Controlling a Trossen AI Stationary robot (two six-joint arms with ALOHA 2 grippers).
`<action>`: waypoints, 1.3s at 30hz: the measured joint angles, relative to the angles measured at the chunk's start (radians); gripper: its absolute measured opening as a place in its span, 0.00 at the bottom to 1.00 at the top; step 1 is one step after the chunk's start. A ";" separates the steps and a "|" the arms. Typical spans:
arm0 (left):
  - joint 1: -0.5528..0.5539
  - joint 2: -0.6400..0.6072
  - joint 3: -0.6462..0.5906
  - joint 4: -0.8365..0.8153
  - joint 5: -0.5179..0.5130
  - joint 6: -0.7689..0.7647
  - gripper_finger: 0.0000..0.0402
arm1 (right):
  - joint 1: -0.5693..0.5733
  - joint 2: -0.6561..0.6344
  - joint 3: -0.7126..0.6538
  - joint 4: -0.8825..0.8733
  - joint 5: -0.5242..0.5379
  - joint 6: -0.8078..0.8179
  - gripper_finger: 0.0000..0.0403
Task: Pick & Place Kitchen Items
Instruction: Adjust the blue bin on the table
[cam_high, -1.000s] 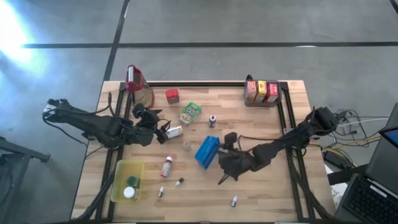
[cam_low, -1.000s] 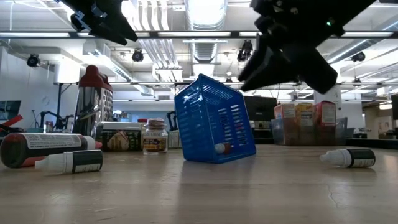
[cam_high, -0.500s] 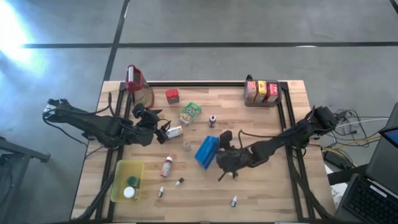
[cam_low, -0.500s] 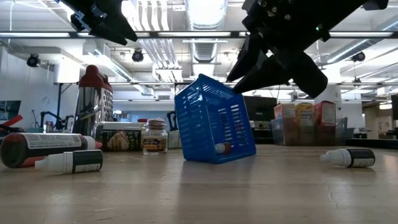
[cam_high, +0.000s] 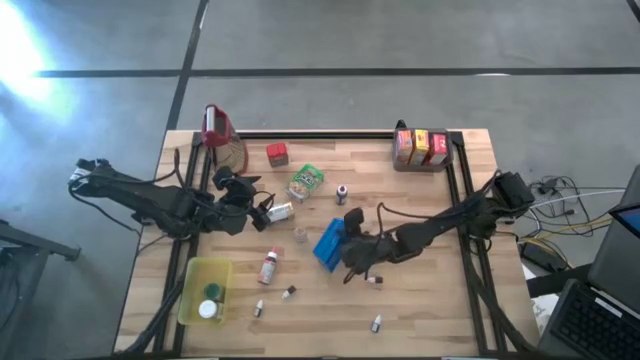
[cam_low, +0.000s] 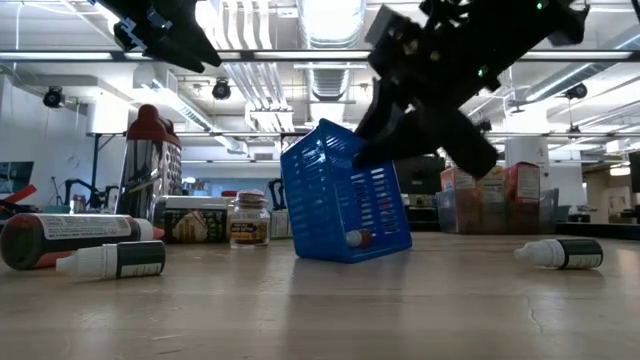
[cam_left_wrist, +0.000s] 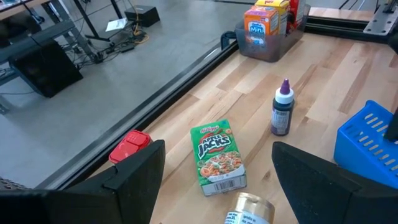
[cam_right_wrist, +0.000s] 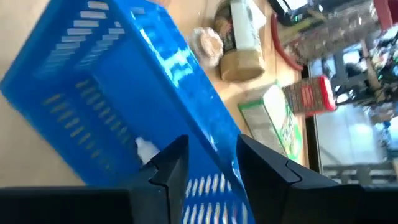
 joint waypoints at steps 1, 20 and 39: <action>0.000 0.000 0.000 0.000 0.000 0.000 0.75 | 0.000 0.015 0.003 0.009 0.005 -0.018 0.30; 0.000 0.000 0.000 0.000 0.002 -0.001 0.75 | -0.019 0.031 0.275 -0.467 -0.145 0.101 0.02; 0.000 0.000 0.000 0.002 0.003 -0.008 0.75 | -0.292 0.114 0.408 -0.783 -0.573 0.449 0.02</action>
